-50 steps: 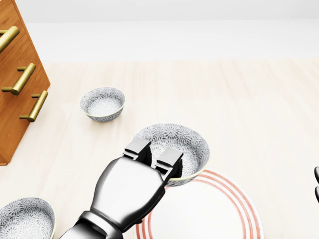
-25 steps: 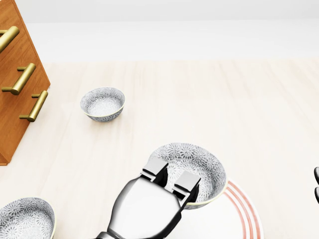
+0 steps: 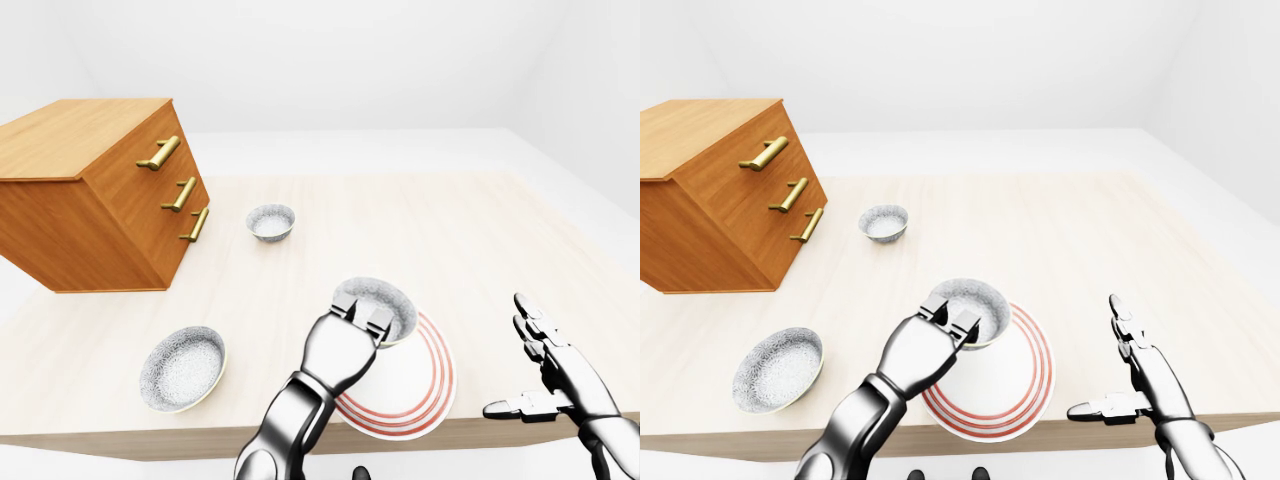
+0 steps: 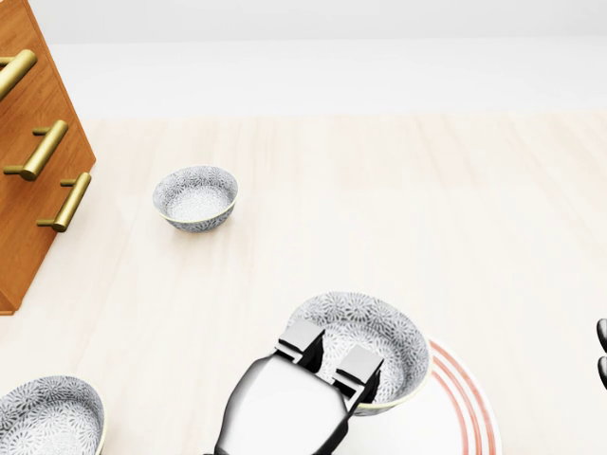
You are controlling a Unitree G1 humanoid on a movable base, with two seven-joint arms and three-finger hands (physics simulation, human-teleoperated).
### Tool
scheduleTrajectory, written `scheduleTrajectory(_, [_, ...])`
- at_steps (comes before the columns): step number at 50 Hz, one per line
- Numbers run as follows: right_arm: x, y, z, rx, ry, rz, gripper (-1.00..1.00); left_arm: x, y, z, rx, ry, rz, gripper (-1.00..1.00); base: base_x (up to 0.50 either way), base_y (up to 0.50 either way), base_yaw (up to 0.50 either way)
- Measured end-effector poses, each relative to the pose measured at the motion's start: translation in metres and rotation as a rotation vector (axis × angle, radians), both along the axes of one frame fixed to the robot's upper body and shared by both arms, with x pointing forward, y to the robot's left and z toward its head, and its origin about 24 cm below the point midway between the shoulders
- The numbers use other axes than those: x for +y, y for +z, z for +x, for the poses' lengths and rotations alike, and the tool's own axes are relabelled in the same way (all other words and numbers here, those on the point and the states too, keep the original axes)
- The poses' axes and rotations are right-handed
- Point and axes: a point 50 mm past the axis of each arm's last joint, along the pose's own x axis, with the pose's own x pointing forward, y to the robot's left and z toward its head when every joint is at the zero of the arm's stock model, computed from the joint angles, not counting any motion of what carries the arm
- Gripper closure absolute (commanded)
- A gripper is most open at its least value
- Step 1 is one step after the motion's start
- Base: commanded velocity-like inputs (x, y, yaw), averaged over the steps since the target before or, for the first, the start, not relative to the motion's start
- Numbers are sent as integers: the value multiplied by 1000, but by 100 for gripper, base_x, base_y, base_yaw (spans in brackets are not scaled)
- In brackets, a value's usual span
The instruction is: Put the bowl in the middle on the plate.
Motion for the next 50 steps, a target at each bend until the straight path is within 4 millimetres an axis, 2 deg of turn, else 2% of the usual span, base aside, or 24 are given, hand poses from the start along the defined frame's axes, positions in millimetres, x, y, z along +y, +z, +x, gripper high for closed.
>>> scheduleTrajectory(50, [0, 0, 0, 0, 1, 0, -100, -1, -22, 0, 44, 4, 10, 100, 0, 0, 0])
